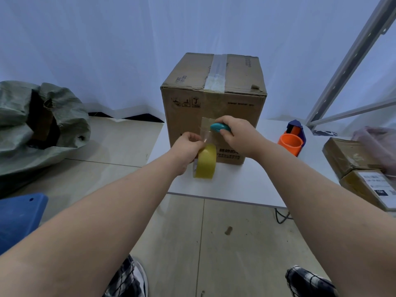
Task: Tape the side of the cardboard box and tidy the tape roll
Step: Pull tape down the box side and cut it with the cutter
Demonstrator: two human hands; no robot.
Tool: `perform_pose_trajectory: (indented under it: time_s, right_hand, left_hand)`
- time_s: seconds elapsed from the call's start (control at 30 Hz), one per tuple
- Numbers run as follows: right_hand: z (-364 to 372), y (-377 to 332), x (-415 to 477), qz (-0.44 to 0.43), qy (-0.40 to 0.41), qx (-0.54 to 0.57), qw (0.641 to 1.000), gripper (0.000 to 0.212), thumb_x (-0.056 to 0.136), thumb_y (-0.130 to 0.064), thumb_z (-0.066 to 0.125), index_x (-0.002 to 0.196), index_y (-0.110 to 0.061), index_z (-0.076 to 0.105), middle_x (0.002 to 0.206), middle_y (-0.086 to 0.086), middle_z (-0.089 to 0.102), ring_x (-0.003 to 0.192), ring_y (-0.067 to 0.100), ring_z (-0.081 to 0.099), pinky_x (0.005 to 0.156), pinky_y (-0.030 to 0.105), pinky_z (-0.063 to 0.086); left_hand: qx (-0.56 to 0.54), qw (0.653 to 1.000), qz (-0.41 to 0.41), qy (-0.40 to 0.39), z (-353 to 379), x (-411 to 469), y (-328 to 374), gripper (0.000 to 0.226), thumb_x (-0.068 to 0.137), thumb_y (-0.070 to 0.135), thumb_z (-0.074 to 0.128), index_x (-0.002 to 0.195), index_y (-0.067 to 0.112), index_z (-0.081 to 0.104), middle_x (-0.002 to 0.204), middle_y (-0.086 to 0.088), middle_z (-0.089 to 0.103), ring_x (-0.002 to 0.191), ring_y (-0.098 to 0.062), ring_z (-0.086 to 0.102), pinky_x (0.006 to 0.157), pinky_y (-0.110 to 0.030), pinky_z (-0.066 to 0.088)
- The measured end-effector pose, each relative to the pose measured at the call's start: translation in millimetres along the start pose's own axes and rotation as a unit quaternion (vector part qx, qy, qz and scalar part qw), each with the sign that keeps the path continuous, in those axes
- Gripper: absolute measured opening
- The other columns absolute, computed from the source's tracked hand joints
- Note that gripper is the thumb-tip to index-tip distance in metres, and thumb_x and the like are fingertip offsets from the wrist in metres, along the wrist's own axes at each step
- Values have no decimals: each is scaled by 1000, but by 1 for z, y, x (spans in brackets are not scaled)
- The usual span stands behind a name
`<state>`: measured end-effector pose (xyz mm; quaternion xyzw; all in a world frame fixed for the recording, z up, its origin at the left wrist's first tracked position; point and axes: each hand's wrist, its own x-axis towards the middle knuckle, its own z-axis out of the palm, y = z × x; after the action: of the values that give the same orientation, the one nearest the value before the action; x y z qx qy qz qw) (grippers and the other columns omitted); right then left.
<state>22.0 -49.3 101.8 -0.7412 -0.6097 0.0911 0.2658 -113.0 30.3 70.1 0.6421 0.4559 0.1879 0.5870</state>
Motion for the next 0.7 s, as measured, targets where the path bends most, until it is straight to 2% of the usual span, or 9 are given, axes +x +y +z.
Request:
perform_pose_trajectory:
  time_s: [0.1, 0.17, 0.27, 0.37, 0.43, 0.53, 0.7]
  right_hand:
    - [0, -1, -2, -4, -13, -23, 1000, 36, 96, -13, 45, 132, -12, 46, 124, 9, 59, 101, 16, 55, 83, 21, 42]
    - [-1, 0, -2, -8, -13, -34, 999, 34, 96, -15, 45, 130, -11, 47, 123, 11, 59, 104, 20, 56, 84, 23, 43]
    - [-3, 0, -1, -14, -3, -46, 999, 30, 96, -17, 47, 124, -11, 51, 117, 11, 61, 96, 21, 56, 82, 29, 48]
    - [-2, -3, 0, -20, 19, -66, 997, 25, 95, -19, 49, 117, -9, 54, 107, 10, 63, 83, 17, 54, 72, 27, 45]
    - [-1, -7, 1, -26, 32, -79, 996, 23, 94, -19, 51, 114, -9, 55, 102, 9, 64, 79, 16, 53, 68, 25, 42]
    - [3, -16, 2, -38, 39, -114, 992, 18, 93, -19, 51, 108, -9, 55, 98, 9, 63, 78, 17, 53, 69, 28, 47]
    - [12, -20, 4, -47, 44, -161, 985, 20, 93, -20, 52, 108, -9, 58, 104, 8, 59, 84, 20, 56, 74, 35, 53]
  left_hand:
    - [-3, 1000, 20, -10, 0, 1, 0, 17, 91, 16, 55, 108, 17, 53, 99, -5, 55, 79, -16, 51, 62, -23, 44]
    - [-6, 1000, 19, -10, -1, 2, 2, 14, 92, 17, 51, 105, 18, 55, 96, -3, 55, 80, -17, 51, 68, -26, 46]
    - [-17, 1000, 9, 13, -2, 5, 1, 11, 94, 24, 49, 100, 18, 57, 89, -1, 54, 83, -18, 51, 80, -33, 46]
    - [-27, 999, 19, 29, -3, 6, -3, 17, 94, 33, 54, 92, 16, 58, 87, -6, 56, 83, -22, 53, 78, -35, 48]
    - [-25, 999, 24, 26, -2, 7, -4, 17, 93, 33, 56, 86, 17, 57, 90, -9, 57, 84, -23, 54, 83, -38, 51]
    - [-16, 999, 24, 18, 0, 7, -3, 18, 94, 33, 54, 94, 15, 57, 97, -11, 58, 90, -24, 57, 89, -39, 51]
    - [-4, 999, 31, 9, -2, 7, -2, 23, 95, 33, 53, 101, 11, 57, 97, -11, 59, 90, -24, 58, 87, -39, 51]
